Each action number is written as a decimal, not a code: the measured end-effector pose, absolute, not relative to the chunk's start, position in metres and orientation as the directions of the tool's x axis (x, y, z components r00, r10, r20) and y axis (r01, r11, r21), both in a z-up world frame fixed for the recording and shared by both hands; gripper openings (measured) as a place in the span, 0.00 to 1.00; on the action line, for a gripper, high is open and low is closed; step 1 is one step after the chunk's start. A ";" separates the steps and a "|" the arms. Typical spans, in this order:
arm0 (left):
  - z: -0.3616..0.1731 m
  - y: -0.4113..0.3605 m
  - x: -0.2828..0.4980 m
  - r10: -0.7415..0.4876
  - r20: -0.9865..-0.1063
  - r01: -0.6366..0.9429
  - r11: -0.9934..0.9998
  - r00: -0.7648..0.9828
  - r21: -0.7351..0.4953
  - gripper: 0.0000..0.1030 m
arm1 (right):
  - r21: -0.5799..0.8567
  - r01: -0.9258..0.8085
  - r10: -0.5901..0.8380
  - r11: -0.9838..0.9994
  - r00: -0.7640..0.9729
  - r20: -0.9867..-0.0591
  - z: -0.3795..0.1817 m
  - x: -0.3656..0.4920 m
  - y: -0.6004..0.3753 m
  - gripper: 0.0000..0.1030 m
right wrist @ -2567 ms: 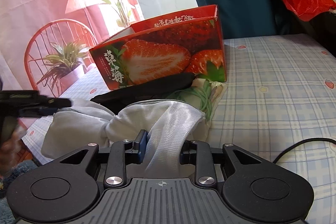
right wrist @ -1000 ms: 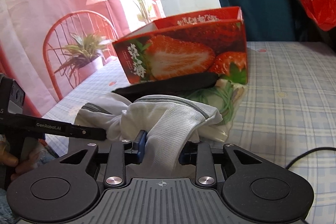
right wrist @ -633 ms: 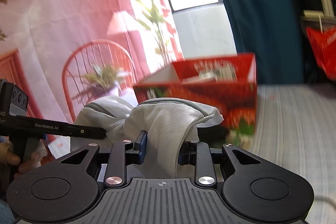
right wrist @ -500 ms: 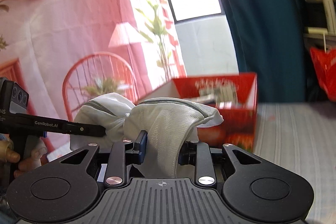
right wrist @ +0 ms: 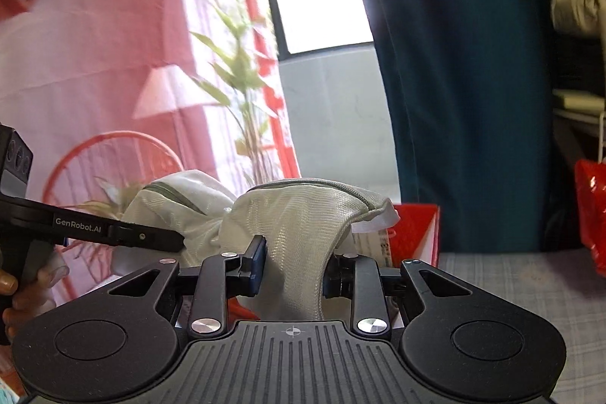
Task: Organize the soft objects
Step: 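Lift the mesh laundry bag with both grippers into the red box, open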
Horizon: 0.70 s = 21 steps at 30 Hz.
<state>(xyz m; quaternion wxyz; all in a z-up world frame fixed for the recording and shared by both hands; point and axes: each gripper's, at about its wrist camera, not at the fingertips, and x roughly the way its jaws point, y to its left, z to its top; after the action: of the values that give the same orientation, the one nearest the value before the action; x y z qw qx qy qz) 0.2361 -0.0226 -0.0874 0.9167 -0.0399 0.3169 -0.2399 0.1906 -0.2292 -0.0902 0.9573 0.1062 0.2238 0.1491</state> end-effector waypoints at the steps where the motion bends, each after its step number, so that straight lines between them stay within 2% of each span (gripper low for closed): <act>1: -0.090 -0.027 0.246 -0.444 -0.591 0.409 0.890 0.674 -0.202 0.24 | 0.281 -0.221 0.328 0.934 0.842 -0.428 -0.096 0.203 -0.229 0.24; 5: -0.106 -0.045 0.274 -0.378 -0.686 0.408 0.904 0.622 -0.129 0.24 | 0.307 -0.169 0.318 0.937 0.777 -0.543 -0.121 0.241 -0.227 0.25; 11: -0.133 -0.051 0.299 -0.320 -0.778 0.390 0.915 0.541 -0.106 0.25 | 0.309 -0.109 0.297 0.945 0.681 -0.669 -0.149 0.279 -0.220 0.25; 21: -0.146 -0.055 0.313 -0.281 -0.815 0.388 0.919 0.507 -0.075 0.25 | 0.299 -0.054 0.273 0.953 0.582 -0.766 -0.160 0.299 -0.215 0.25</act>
<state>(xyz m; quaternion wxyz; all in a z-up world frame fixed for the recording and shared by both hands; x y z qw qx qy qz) 0.3130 -0.0545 -0.1462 0.8660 0.0587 0.4575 -0.1930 0.2992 -0.2152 -0.1605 0.8810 0.1227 0.4475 0.0927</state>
